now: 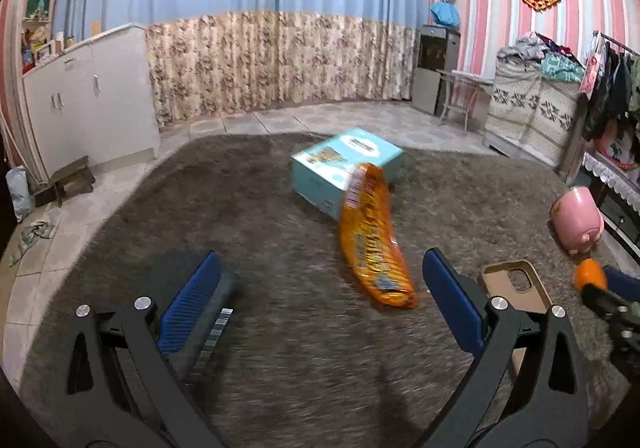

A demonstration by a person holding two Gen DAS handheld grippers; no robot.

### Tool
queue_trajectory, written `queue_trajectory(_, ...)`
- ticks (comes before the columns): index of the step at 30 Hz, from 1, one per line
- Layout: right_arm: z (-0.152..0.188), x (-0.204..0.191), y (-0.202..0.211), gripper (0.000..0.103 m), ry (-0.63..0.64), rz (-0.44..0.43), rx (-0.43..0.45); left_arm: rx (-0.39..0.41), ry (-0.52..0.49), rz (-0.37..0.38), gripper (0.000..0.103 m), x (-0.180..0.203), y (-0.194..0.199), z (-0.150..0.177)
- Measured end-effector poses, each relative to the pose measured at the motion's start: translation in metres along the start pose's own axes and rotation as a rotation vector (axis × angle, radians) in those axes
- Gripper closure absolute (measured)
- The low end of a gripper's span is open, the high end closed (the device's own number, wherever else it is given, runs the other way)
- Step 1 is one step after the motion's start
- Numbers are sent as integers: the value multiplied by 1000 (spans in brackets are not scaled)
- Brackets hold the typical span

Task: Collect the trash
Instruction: 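Grasp the orange snack bag with the left gripper while the right gripper grasps the orange lid, then carry the snack bag and orange lid over the light-blue basket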

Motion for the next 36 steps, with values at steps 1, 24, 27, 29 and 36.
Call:
queue_trajectory(1, 1, 7, 3, 63, -8, 6, 2, -13, -4, -3, 5, 4, -6, 2)
queue_trajectory(24, 23, 40, 25, 63, -94, 34, 15, -201, -92, 133, 80, 52, -67, 34)
queue_trajectory(27, 25, 46, 36, 63, -100, 42, 30, -156, -104, 150, 80, 54, -44, 31)
queue_trajectory(29, 26, 52, 44, 63, -106, 51, 42, -116, -124, 158, 81, 56, -27, 27)
queue_trajectory(36, 31, 71, 69, 63, -135, 75, 82, -13, -112, 175, 81, 52, 32, 13)
Point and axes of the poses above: each gripper's, at about its wrist camera, not at the fingertips, and y roughly against the way its jaws point, x to its right, z to its underside, the point moved 10 cm from there along -y, roughly the way its jaws point
